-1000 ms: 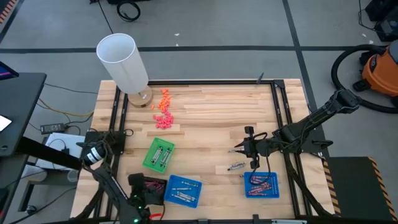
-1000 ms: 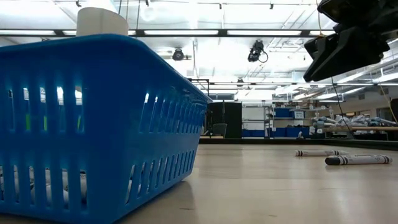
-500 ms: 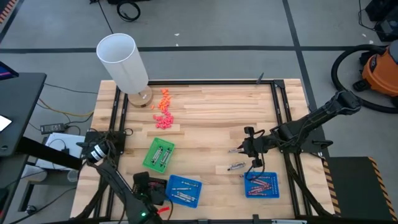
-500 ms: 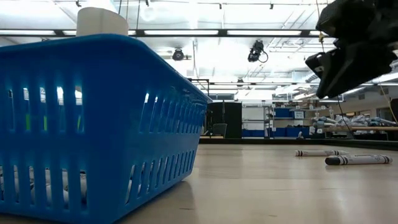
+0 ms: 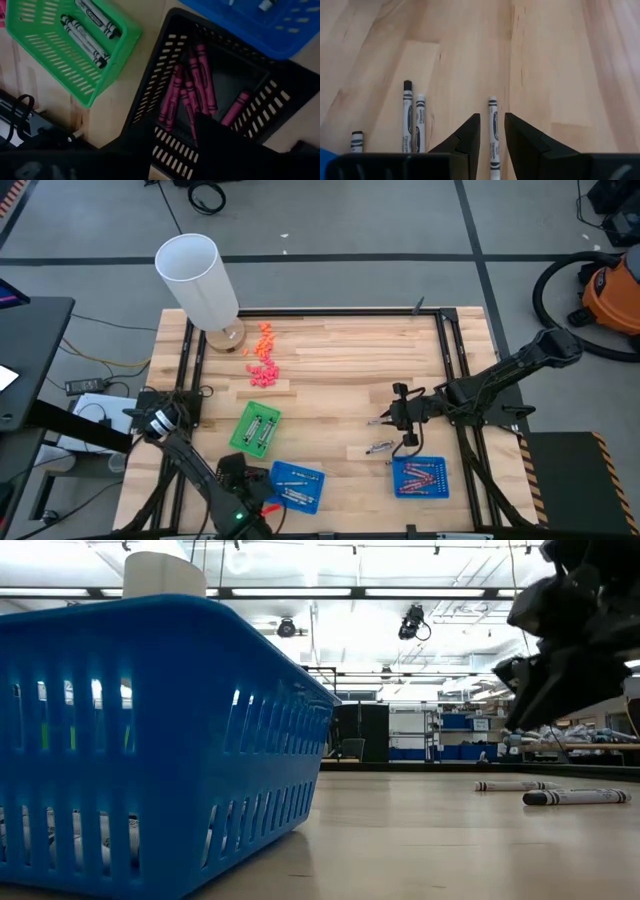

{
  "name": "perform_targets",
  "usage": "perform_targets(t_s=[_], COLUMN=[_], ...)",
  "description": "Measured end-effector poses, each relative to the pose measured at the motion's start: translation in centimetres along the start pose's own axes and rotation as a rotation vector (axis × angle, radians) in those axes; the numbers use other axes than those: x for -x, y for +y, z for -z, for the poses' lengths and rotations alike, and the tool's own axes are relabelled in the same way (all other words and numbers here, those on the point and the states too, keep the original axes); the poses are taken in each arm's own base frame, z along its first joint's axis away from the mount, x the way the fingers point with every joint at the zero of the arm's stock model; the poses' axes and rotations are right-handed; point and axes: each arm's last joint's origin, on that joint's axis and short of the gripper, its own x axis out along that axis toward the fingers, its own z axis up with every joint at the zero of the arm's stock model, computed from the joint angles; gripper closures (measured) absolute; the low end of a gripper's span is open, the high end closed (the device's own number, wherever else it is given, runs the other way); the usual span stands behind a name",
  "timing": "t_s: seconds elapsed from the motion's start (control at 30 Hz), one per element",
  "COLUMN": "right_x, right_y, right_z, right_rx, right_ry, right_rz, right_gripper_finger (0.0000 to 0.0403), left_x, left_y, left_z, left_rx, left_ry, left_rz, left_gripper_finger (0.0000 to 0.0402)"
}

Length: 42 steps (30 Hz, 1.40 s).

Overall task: Sort crayons
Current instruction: Put the white crayon into the left blue basket

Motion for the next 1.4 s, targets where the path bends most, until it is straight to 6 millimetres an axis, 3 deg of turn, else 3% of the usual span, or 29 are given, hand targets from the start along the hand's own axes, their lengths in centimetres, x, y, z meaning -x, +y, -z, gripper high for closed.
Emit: perform_targets(t_s=[0.33,0.63,0.77,1.07,1.4], right_x=[-0.8,-1.2,-1.3,-2.2,-3.8], right_y=[-1.1,-1.6,-1.7,-1.6,-1.3], right_z=[2.2,3.3,3.5,4.0,4.4], right_rx=[-0.086,-0.126,-0.128,-0.139,-0.142], right_ry=[0.011,-0.016,-0.019,0.022,0.053], right_rz=[-0.008,-0.006,0.003,0.009,0.017], right_gripper_finger=[0.0258,0.0244,0.0245,0.0246,0.0246], left_x=[-0.3,-0.5,-0.7,-1.2,-2.1], left_y=[0.6,1.2,1.5,1.8,3.9], left_z=[-1.3,-2.3,-3.1,-7.0,-13.0], left_rx=[0.017,0.037,0.081,0.126,0.122], left_ry=[0.013,-0.004,0.001,-0.195,-0.349], left_rz=[-0.001,-0.016,-0.011,0.068,0.151], left_gripper_finger=[0.025,0.0164,0.0149,0.0169,0.0182])
